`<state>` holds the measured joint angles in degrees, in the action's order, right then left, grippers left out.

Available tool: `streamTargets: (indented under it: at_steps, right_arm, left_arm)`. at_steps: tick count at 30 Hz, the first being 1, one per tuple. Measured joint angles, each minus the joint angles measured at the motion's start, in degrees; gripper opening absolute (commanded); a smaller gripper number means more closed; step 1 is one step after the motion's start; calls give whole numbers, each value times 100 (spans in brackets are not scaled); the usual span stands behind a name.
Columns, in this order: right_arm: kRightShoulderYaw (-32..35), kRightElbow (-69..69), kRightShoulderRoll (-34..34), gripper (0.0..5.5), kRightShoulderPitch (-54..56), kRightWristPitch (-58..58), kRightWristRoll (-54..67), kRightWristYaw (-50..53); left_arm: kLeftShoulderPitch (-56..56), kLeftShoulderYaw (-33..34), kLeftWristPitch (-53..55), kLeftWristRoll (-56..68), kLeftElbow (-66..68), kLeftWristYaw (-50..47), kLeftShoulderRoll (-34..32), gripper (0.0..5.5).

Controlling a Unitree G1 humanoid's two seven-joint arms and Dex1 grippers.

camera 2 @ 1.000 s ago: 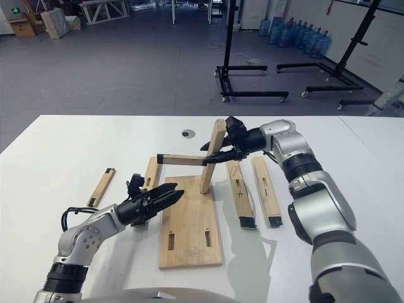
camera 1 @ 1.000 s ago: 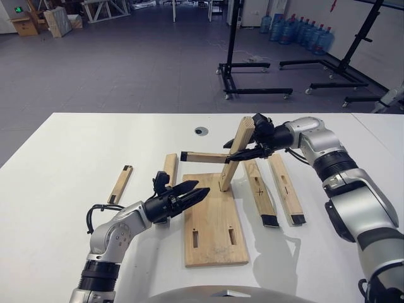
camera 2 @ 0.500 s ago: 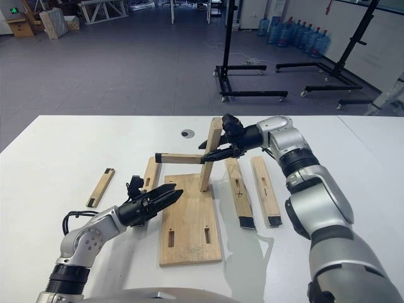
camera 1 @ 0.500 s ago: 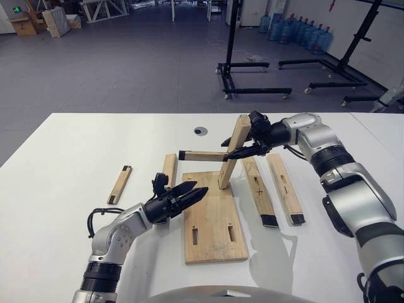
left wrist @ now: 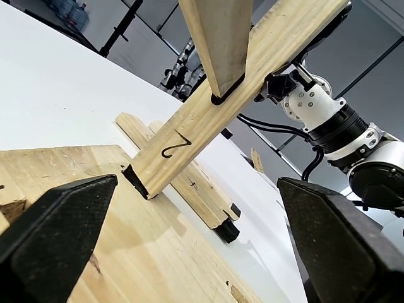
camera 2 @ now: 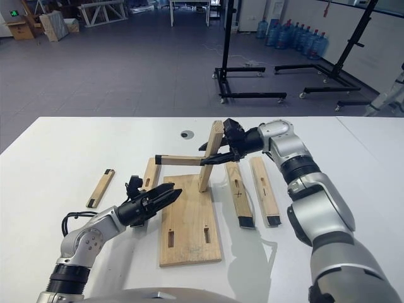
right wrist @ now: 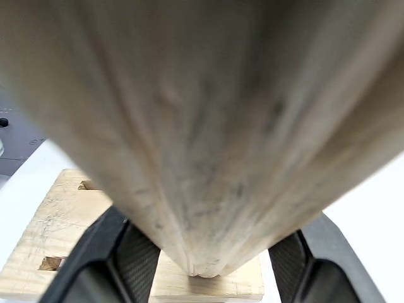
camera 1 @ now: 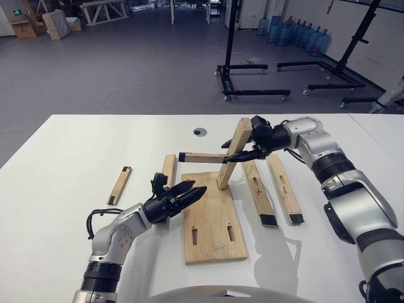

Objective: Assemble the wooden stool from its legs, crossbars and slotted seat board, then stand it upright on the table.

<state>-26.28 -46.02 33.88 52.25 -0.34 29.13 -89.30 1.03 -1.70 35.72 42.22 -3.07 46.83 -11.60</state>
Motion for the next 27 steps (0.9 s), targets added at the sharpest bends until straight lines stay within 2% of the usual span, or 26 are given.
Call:
streamTargets:
  at_steps: [5, 7, 10, 12, 17, 21, 27]
  right_arm:
    - [2, 420, 135, 212, -194, 9, 54, 186]
    - [1, 474, 155, 275, -228, -5, 60, 252]
    - [-550, 342, 46, 318, -1103, -295, -1284, 858]
    - [-433, 380, -172, 353, -1407, -495, -1398, 1025]
    - [200, 531, -82, 450, -1437, -466, -1665, 1262]
    - [685, 1236, 198, 528, -1603, -280, -1676, 1318]
    - [1701, 3306, 542, 531, -2630, 515, -866, 1484]
  left_arm:
    - [0, 25, 0, 0, 2, 0, 0, 465]
    - [0, 29, -1, 0, 2, 1, 0, 465]
    - [4, 51, -12, -2, 32, 2, -6, 465]
    - [54, 102, -16, -28, 121, -3, -39, 465]
    - [84, 143, -16, -26, 106, -2, -34, 465]
    - [20, 158, -15, -26, 78, -8, -41, 465]
    - [-59, 150, 30, -27, -152, -20, -150, 465]
